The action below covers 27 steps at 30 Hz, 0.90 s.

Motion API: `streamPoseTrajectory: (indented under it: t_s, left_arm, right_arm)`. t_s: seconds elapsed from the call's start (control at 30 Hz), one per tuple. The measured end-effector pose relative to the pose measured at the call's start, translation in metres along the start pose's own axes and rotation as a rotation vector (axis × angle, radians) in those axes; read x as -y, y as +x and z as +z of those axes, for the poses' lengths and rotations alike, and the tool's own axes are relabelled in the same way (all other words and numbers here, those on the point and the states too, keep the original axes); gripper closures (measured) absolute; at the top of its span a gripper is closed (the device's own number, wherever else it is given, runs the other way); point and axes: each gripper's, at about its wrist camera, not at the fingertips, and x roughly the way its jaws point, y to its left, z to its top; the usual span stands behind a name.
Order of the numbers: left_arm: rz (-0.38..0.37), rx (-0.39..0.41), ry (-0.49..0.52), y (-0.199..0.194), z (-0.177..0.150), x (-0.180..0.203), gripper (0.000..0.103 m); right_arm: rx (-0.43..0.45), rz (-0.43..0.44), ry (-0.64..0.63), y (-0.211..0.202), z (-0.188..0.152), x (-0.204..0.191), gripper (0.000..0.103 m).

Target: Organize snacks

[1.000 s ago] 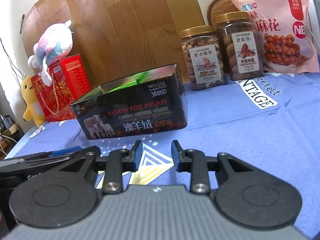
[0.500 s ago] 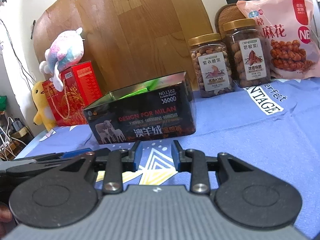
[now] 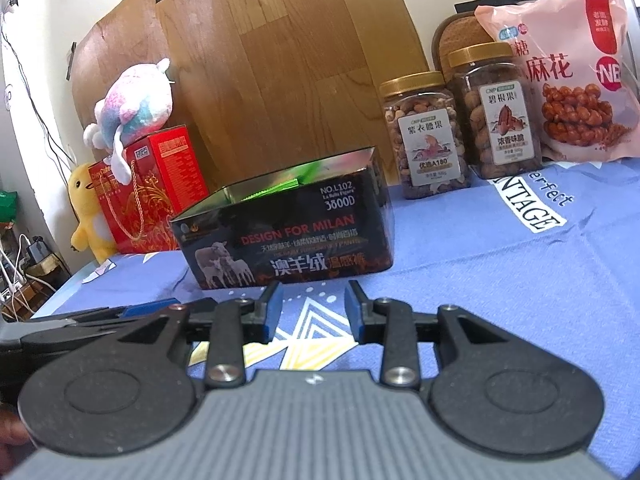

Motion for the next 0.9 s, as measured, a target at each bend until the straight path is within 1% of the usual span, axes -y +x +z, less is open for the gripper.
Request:
streamPoseTrajectory:
  t_s: [0.33, 0.57, 0.7, 0.8, 0.9]
  left_arm:
    - [0.017, -0.003, 0.003, 0.0004, 0.0004, 0.0002, 0.054]
    - [0.023, 0.001, 0.005, 0.0002, 0.0002, 0.0001, 0.054]
    - [0.028, -0.001, 0.006, 0.0002, -0.0001, 0.0, 0.054]
    - [0.032, -0.004, 0.005, 0.0012, 0.0004, -0.0004, 0.054]
    - [0.032, -0.001, 0.003, 0.0008, 0.0001, -0.0006, 0.054]
  right_arm:
    - [-0.005, -0.001, -0.008, 0.0002, 0.0007, -0.0005, 0.065]
    - [-0.044, 0.005, -0.017, 0.0034, 0.0004, -0.0002, 0.065]
    - [-0.072, -0.019, -0.026, 0.0028, -0.0023, -0.0014, 0.065]
    - [-0.07, -0.027, -0.067, -0.0019, -0.0065, -0.0066, 0.065]
    - [-0.072, -0.029, -0.068, -0.0021, -0.0069, -0.0064, 0.065]
